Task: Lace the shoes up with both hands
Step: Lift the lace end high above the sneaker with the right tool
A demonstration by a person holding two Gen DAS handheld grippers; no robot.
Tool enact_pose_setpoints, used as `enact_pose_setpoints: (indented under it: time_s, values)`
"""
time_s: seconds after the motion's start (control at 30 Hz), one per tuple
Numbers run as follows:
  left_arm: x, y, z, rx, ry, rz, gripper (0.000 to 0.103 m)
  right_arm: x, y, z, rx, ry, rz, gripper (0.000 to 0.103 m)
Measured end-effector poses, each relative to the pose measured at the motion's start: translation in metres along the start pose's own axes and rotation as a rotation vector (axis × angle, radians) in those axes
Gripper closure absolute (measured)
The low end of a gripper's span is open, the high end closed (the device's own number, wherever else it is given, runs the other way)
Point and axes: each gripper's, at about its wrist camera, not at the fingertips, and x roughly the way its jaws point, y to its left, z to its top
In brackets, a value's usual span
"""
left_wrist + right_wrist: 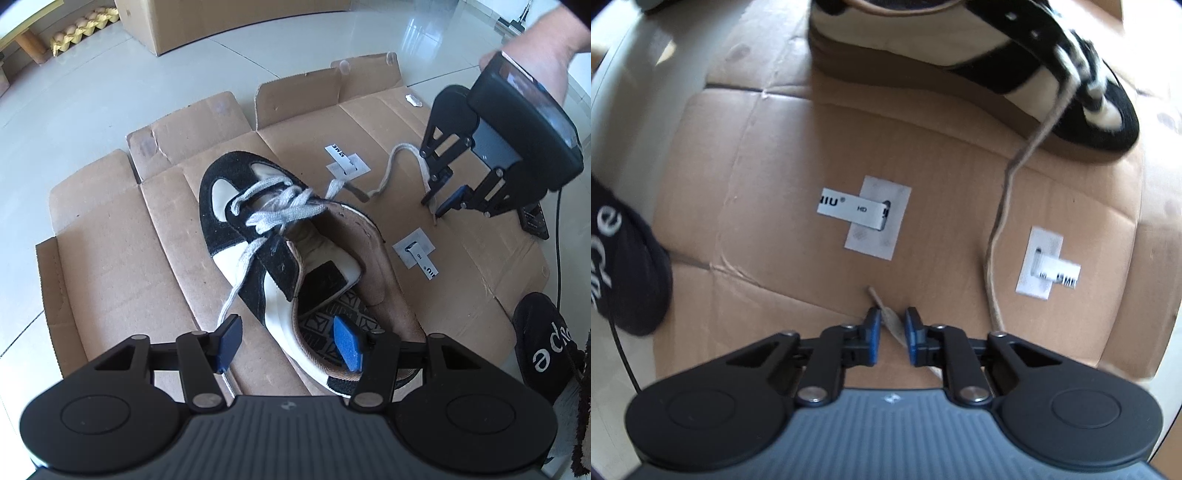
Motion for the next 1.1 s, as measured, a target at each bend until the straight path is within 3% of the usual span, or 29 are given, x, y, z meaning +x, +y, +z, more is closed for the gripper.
enact_pose_setpoints:
  time_s: [0.13,0.27,0.33,0.4,0.53,0.67,0.87,1.1]
  values:
    - [-0.010,0.000,-0.001,-0.019,-0.032,-0.009,0.047,-0.026,-0.014,0.009,0.063,0.044,-0.043,0.102]
    - [-0.021,0.002,-0.007,-0.041,-0.057,-0.015,0.047,-0.092,-0.034,0.019,0.136,0.077,-0.037,0.102]
    - [-0.026,0.004,-0.009,-0.061,-0.069,-0.018,0.047,-0.093,-0.060,0.021,0.156,0.112,-0.034,0.102]
    - [-0.031,0.005,-0.011,-0.077,-0.080,-0.026,0.047,-0.123,-0.078,0.006,0.189,0.178,-0.041,0.102]
    - [-0.043,0.003,-0.011,-0.091,-0.120,-0.033,0.047,-0.212,-0.058,0.006,0.202,0.265,-0.070,0.102]
    - [-0.055,-0.001,-0.012,-0.090,-0.152,-0.040,0.047,-0.271,-0.055,0.014,0.181,0.324,-0.119,0.102]
    - [-0.064,-0.004,-0.015,-0.091,-0.173,-0.047,0.047,-0.303,-0.035,0.028,0.150,0.363,-0.158,0.102]
    - [-0.066,-0.002,-0.017,-0.108,-0.188,-0.060,0.047,-0.309,-0.038,0.037,0.136,0.377,-0.168,0.102]
